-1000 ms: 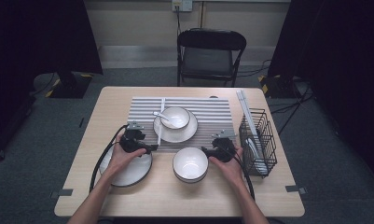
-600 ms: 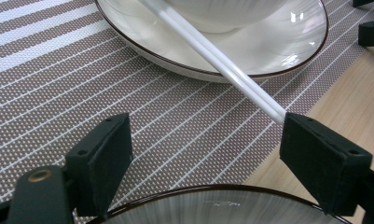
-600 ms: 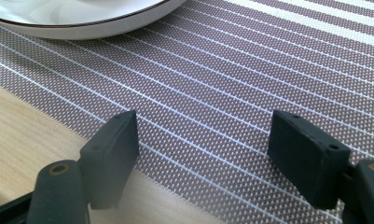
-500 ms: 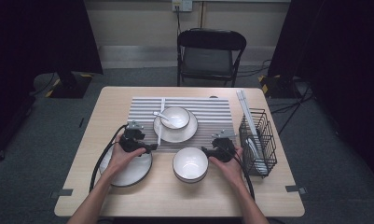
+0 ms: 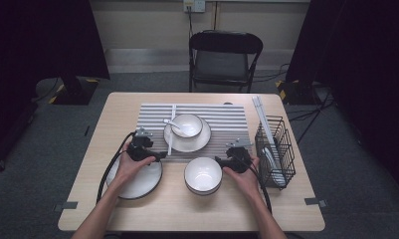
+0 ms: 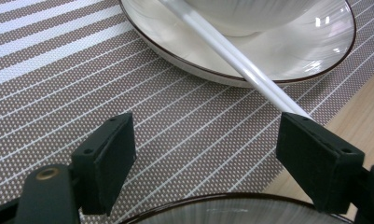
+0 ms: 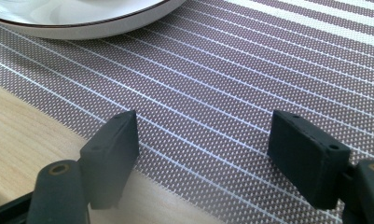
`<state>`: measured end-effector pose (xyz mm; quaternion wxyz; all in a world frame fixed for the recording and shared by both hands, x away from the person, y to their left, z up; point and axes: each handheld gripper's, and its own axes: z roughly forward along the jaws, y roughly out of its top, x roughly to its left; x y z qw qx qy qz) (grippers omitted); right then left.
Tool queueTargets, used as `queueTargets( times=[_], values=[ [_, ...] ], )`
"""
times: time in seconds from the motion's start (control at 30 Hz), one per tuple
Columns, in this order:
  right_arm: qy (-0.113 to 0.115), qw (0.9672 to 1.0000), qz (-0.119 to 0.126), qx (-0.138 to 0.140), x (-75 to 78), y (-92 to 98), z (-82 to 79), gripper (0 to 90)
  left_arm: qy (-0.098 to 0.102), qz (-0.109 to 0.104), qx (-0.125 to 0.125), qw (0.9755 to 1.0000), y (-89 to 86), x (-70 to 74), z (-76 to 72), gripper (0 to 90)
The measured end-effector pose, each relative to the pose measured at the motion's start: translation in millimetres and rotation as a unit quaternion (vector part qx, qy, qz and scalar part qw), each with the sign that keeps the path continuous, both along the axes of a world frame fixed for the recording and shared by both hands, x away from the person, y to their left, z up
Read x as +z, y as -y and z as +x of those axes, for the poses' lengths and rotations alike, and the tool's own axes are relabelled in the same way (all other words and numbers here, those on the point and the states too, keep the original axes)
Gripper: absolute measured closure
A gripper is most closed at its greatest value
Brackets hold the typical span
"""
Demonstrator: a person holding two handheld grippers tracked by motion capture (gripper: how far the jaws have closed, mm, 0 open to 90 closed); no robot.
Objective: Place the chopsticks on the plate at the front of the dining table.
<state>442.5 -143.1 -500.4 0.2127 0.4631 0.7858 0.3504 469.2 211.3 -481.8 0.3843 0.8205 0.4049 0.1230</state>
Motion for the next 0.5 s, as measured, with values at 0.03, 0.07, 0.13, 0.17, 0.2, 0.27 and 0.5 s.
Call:
queueTargets(
  times=[0.03,0.07,0.13,0.17,0.2,0.27,0.5],
  values=[
    [0.0,1.0,0.001,0.0,-0.1,0.0,0.1,24.1,0.002,0.0,-0.001,1.0,0.3,0.0,0.1,19.7],
    [0.0,1.0,0.001,0.0,-0.1,0.0,0.1,24.1,0.004,0.002,0.001,1.0,0.8,0.0,-0.1,19.7],
    [0.0,1.0,0.001,0.0,-0.1,0.0,0.0,24.1,0.002,0.002,-0.003,1.0,1.1,0.0,-0.2,19.7],
    [0.0,1.0,0.0,0.0,-0.1,0.0,0.1,24.1,0.001,0.004,0.0,1.0,2.0,-0.4,-0.4,19.7],
    [0.0,1.0,0.001,0.0,-0.1,0.0,0.0,24.1,0.0,0.002,-0.002,1.0,2.3,-0.6,-0.3,19.6],
    [0.0,1.0,0.0,0.0,-0.1,0.0,0.0,24.1,0.001,0.002,-0.002,1.0,3.5,-0.5,-0.4,19.7],
    [0.0,1.0,0.001,0.0,-0.1,0.0,0.0,24.1,0.002,0.006,-0.002,1.0,-1.7,1.8,0.2,19.7]
  ],
)
